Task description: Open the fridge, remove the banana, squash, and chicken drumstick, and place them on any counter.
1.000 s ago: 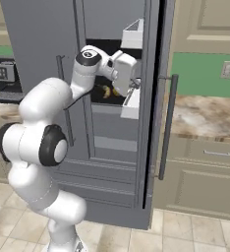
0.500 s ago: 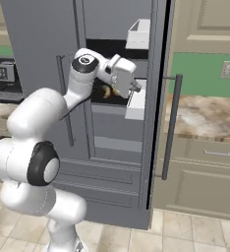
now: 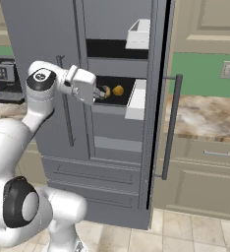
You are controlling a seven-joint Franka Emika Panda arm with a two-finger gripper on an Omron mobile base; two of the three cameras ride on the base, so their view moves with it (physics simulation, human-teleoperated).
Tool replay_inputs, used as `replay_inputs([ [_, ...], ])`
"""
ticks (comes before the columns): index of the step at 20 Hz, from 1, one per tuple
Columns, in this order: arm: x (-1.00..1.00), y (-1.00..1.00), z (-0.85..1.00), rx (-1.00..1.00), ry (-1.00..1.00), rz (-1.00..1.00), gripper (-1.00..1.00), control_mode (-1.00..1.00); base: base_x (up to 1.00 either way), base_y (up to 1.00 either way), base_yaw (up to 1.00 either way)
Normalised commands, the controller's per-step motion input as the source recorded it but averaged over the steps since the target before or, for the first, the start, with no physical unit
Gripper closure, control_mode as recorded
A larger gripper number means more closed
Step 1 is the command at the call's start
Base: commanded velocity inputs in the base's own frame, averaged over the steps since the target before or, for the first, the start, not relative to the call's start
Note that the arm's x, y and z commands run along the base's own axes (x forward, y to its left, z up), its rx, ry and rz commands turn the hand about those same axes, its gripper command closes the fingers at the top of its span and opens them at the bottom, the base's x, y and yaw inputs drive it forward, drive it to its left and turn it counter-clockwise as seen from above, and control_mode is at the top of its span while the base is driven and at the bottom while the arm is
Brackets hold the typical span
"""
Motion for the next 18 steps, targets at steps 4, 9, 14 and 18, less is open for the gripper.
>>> replay_inputs([
  [4,-0.34,1.00,0.02,0.00,0.01,0.19,1.00,-1.00,0.00,0.00,0.00],
  [9,-0.01,1.00,0.00,0.09,0.09,0.23,1.00,-1.00,0.00,0.00,0.00],
  [14,-0.14,0.67,0.00,0.19,0.29,0.34,1.00,-1.00,0.00,0.00,0.00],
  [18,-0.06,0.20,-0.03,0.31,0.27,0.38,1.00,-1.00,0.00,0.00,0.00],
])
